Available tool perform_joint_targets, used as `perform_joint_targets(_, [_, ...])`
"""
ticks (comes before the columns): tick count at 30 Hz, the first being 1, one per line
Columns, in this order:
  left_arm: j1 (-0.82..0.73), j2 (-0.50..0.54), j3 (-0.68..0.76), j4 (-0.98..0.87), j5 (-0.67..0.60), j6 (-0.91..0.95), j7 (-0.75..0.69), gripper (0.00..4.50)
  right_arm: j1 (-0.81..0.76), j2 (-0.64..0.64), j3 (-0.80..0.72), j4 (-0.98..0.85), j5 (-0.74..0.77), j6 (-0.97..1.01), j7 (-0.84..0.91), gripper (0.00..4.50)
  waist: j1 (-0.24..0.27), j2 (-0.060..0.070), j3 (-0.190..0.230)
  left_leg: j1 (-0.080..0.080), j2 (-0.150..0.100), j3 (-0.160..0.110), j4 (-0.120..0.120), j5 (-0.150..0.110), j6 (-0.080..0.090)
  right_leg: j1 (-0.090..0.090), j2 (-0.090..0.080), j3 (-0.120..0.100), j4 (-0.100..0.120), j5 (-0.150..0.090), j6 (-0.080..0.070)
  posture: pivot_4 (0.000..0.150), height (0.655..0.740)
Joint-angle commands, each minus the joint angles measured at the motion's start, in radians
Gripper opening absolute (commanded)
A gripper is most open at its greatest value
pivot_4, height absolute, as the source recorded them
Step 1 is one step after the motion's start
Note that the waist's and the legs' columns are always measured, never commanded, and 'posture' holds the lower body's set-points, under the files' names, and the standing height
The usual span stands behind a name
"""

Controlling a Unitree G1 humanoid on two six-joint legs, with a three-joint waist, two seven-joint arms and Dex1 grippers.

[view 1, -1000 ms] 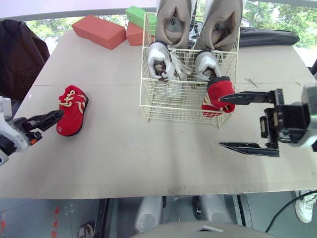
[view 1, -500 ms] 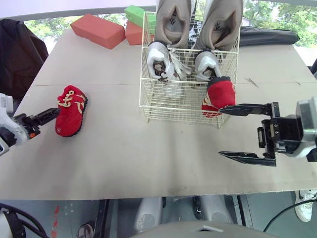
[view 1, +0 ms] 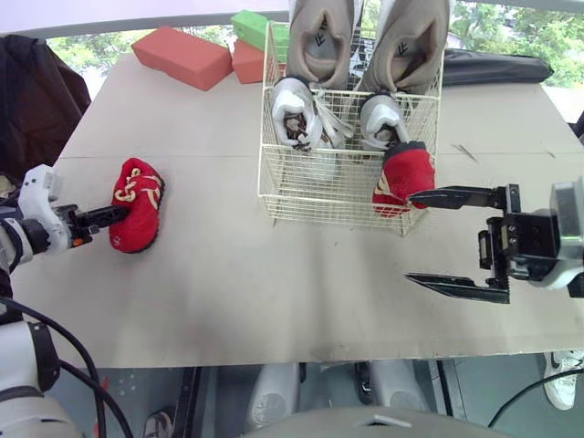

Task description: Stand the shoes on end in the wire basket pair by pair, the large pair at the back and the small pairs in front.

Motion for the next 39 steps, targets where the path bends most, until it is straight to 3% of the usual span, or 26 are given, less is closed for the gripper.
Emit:
perform_joint_targets(1, [-0.031, -0.032, -0.036, 0.091, 0.048, -0.025, -0.102, 0.46, -0.023, -0.023, -0.03, -0.052, 0.054, 0.024, -0.053, 4.05, 0.003, 0.0, 0.0, 0.0, 0.0, 0.0, 0.001, 0.0, 0.0, 0.001, 0.0, -0.001, 0.0, 0.0, 0.0, 0.15, 0.74])
perform_joint_targets(2, [-0.038, -0.034, -0.035, 0.105, 0.056, -0.03, -0.117, 0.1, -0.025, -0.027, -0.03, -0.056, 0.061, 0.029, -0.061, 4.05, 0.004, 0.0, 0.0, 0.0, 0.0, -0.001, 0.001, 0.0, 0.0, 0.002, 0.0, -0.001, -0.001, 0.0, 0.0, 0.15, 0.74])
perform_joint_targets(3, [-0.042, -0.031, -0.027, 0.111, 0.052, -0.018, -0.145, 0.03, -0.027, -0.031, -0.031, -0.061, 0.068, 0.034, -0.07, 4.05, 0.004, 0.0, 0.0, 0.0, 0.0, -0.001, 0.001, 0.0, 0.0, 0.002, -0.001, -0.001, -0.001, 0.0, 0.0, 0.15, 0.74])
perform_joint_targets(6, [0.002, -0.003, 0.037, 0.045, -0.025, 0.078, -0.269, 0.03, -0.025, -0.047, -0.04, -0.075, 0.093, 0.056, -0.105, 4.05, -0.002, 0.0, 0.0, 0.0, 0.0, -0.001, 0.001, 0.0, 0.001, 0.002, -0.002, -0.001, -0.001, 0.0, 0.0, 0.15, 0.74])
perform_joint_targets(8, [0.104, -0.019, 0.178, -0.138, -0.146, 0.176, -0.252, 0.03, -0.024, -0.049, -0.038, -0.08, 0.106, 0.064, -0.132, 4.05, -0.005, -0.002, 0.0, 0.0, 0.001, -0.002, 0.001, 0.0, 0.001, 0.002, -0.002, -0.001, -0.001, 0.0, 0.001, 0.15, 0.74])
perform_joint_targets(11, [0.209, -0.167, 0.474, -0.477, -0.315, 0.305, 0.001, 0.03, -0.027, -0.036, -0.019, -0.076, 0.105, 0.071, -0.173, 4.05, -0.004, -0.003, 0.0, -0.001, 0.004, -0.007, 0.002, 0.0, 0.001, 0.002, -0.006, -0.001, -0.001, 0.0, 0.0, 0.15, 0.74])
perform_joint_targets(14, [0.219, -0.477, 0.716, -0.974, -0.577, 0.349, 0.376, 0.03, -0.033, -0.014, 0.005, -0.062, 0.099, 0.074, -0.212, 4.05, 0.011, -0.005, -0.001, -0.002, 0.004, -0.009, 0.004, 0.0, 0.001, 0.002, -0.01, -0.002, -0.001, 0.0, 0.001, 0.15, 0.74])
perform_joint_targets(16, [0.177, -0.636, 0.751, -1.204, -0.673, 0.289, 0.602, 0.03, -0.034, -0.003, 0.008, -0.054, 0.104, 0.079, -0.23, 4.05, 0.013, -0.009, -0.002, -0.004, 0.003, -0.011, 0.008, 0.0, 0.0, 0.002, -0.01, -0.001, 0.0, 0.0, 0.001, 0.15, 0.74])
perform_joint_targets(18, [0.163, -0.719, 0.72, -1.336, -0.76, 0.266, 0.755, 0.03, -0.033, 0.001, 0.012, -0.049, 0.099, 0.083, -0.238, 4.05, 0.019, -0.01, -0.003, -0.004, 0.003, -0.012, 0.008, -0.001, 0.0, 0.003, -0.01, -0.001, 0.0, 0.001, 0.002, 0.15, 0.74])
perform_joint_targets(21, [0.212, -0.776, 0.55, -1.529, -0.678, 0.157, 0.749, 0.03, -0.026, 0.008, 0.017, -0.047, 0.085, 0.086, -0.25, 4.05, 0.018, -0.009, -0.004, -0.002, 0.002, -0.008, 0.007, 0.0, 0.0, 0.003, -0.009, 0.0, 0.001, 0.001, 0.002, 0.15, 0.74])
perform_joint_targets(24, [0.274, -0.807, 0.383, -1.611, -0.502, -0.076, 0.653, 0.03, -0.018, 0.009, 0.008, -0.049, 0.09, 0.092, -0.267, 4.05, 0.019, -0.008, -0.004, 0.0, 0.001, -0.005, 0.005, 0.002, -0.004, 0.003, -0.004, 0.001, 0.0, 0.001, 0.002, 0.15, 0.74])
perform_joint_targets(26, [0.351, -0.798, 0.213, -1.612, -0.289, -0.308, 0.531, 0.03, 0.001, 0.005, -0.009, -0.055, 0.099, 0.097, -0.276, 4.05, 0.018, -0.008, -0.004, 0.001, 0.001, -0.003, 0.005, 0.002, -0.004, 0.003, -0.004, 0.002, 0.0, 0.001, 0.002, 0.15, 0.74])
perform_joint_targets(29, [0.379, -0.853, 0.092, -1.512, -0.097, -0.549, 0.535, 0.03, 0.032, -0.004, -0.029, -0.076, 0.098, 0.103, -0.294, 4.05, 0.022, -0.006, -0.005, 0.003, 0.0, 0.001, 0.003, 0.002, -0.003, 0.005, -0.002, 0.003, -0.001, 0.001, 0.001, 0.15, 0.74])
perform_joint_targets(33, [0.372, -0.864, -0.04, -1.31, 0.093, -0.928, 0.425, 0.03, 0.071, -0.018, -0.081, -0.12, 0.128, 0.115, -0.34, 4.05, 0.025, -0.006, -0.005, 0.002, 0.0, 0.001, 0.004, 0.0, 0.001, 0.005, -0.001, 0.002, -0.001, 0.001, 0.001, 0.15, 0.74])
perform_joint_targets(39, [0.346, -0.908, -0.117, -1.024, 0.211, -1.24, 0.435, 0.03, 0.13, -0.036, -0.142, -0.174, 0.176, 0.126, -0.401, 4.05, 0.024, -0.006, -0.005, 0.001, 0.0, 0.002, 0.004, -0.001, 0.002, 0.005, -0.001, 0.002, -0.002, 0.001, 0.001, 0.15, 0.74])
